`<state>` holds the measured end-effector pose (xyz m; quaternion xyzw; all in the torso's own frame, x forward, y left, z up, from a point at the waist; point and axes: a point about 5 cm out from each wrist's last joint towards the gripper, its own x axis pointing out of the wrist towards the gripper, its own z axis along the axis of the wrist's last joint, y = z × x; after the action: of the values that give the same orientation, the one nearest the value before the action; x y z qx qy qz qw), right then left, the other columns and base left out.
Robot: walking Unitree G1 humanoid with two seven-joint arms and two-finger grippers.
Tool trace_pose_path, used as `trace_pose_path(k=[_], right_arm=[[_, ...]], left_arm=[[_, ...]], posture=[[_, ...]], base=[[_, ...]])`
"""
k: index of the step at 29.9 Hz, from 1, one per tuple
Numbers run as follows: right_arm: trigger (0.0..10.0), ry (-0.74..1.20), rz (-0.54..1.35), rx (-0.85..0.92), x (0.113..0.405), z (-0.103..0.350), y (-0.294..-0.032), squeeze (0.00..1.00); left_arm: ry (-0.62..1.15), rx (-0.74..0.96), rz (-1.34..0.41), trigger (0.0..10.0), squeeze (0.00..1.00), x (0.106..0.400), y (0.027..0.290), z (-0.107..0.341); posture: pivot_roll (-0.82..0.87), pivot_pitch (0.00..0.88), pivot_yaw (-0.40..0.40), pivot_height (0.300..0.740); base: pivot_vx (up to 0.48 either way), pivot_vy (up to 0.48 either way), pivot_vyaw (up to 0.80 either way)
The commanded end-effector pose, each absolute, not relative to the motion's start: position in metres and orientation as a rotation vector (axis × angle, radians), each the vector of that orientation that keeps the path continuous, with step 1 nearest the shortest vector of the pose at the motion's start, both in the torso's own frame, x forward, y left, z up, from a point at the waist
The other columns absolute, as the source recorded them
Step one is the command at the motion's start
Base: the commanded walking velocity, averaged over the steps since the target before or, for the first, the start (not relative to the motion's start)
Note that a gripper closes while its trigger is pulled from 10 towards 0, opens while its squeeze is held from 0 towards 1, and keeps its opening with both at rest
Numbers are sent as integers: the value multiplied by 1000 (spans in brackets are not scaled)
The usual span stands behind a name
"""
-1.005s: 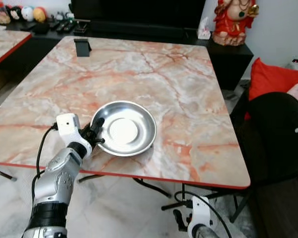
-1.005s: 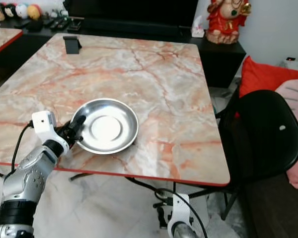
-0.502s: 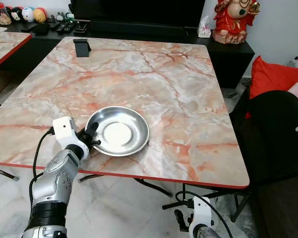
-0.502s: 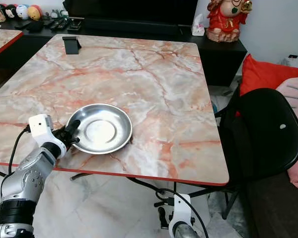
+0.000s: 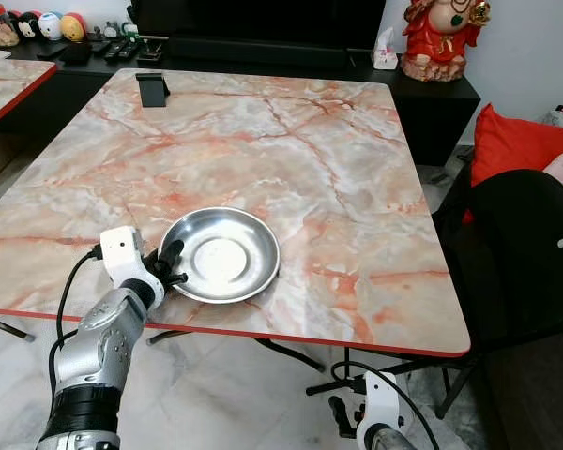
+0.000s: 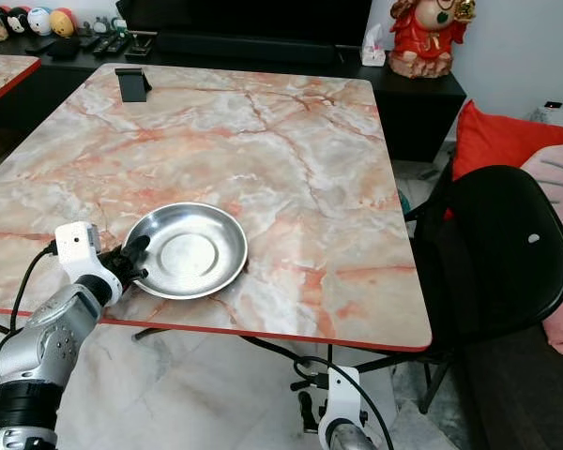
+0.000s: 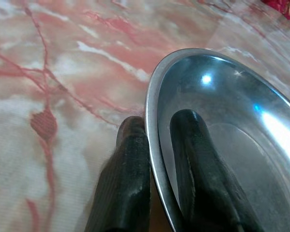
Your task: Setting the table
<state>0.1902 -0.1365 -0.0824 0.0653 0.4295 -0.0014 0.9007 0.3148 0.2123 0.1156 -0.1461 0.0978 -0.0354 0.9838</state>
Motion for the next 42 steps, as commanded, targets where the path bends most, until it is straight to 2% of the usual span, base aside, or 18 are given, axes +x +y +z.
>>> trace_pose_path(k=[1,17,18,19,20,27,33,42], right_arm=[[10000,900,-10,141,189,-83,-137,0],[10000,899,-9,140,189,-83,-137,0],[10000,899,-10,140,189,-83,-137,0],[10000,900,-10,141,189,-83,-137,0],[10000,900,-9,140,189,-83,-137,0],[10000,898,-9,141,189,-83,-137,0],[10000,898,-9,137,189,-83,-137,0],[10000,881,-24,140,189,-83,-138,0]], left_arm=[[222,-257,-74,10000,1000,312,214,114],[202,-144,-70,10000,1000,314,213,121],[184,-96,-59,10000,710,315,214,125],[164,-74,-56,10000,553,316,214,129],[149,-52,-62,10000,0,316,213,131],[16,-59,-25,10000,0,316,216,148],[-163,140,-9,10000,0,313,210,165],[-217,249,-7,10000,0,308,192,148]], posture=[[3,54,-43,740],[4,54,-43,740],[5,53,-44,740],[6,52,-44,740],[5,53,-44,740],[3,53,-43,740],[5,39,-48,740],[-11,8,-51,740]], base=[[0,0,0],[0,0,0],[0,0,0],[0,0,0],[0,0,0],[0,0,0],[0,0,0],[0,0,0]])
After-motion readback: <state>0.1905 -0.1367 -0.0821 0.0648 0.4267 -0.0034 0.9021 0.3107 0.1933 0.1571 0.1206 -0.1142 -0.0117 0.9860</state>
